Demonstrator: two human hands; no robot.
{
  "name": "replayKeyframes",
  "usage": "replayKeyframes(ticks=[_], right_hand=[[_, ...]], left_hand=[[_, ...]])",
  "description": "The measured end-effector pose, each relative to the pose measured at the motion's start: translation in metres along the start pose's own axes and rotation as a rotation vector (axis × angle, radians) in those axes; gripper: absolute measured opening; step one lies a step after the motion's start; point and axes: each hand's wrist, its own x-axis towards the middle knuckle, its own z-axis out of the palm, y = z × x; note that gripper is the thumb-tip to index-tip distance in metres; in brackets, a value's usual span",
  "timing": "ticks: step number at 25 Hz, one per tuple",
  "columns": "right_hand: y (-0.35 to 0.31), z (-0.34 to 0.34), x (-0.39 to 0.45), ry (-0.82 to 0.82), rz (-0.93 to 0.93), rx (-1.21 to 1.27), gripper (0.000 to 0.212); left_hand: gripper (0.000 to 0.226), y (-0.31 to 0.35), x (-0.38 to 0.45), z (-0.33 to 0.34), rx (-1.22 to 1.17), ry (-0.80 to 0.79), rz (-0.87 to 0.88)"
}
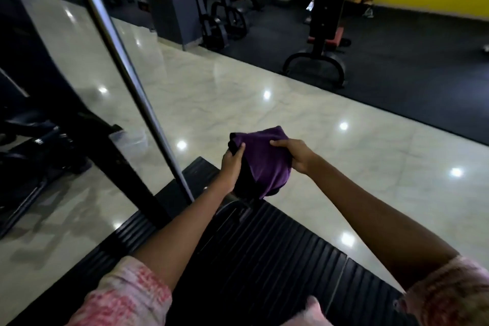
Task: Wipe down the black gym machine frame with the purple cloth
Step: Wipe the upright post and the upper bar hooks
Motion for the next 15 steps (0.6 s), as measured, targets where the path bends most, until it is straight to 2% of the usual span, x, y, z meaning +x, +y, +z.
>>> replayKeyframes(ticks=[3,8,12,15], right_hand=[[-0.021,-0.022,0.042,-0.020,0.023,-0.001,0.043],[-0.082,-0.055,0.127,-0.140,-0.099,-0.172,0.040],[-0.149,-0.057,0.206,-0.180,-0.127,-0.297,0.039],[-0.193,-0.041,0.262,-0.267,-0.142,-0.367,0.036]], left_hand=[[0.042,0.007,0.050,0.022,0.083,-0.036,0.039],[0.052,0.022,0.153,0.059,0.096,-0.105,0.180],[0.029,0.048,0.229,0.089,-0.057,0.011,0.112],[0.032,0.067,0.276,0.093,-0.068,0.106,0.159]])
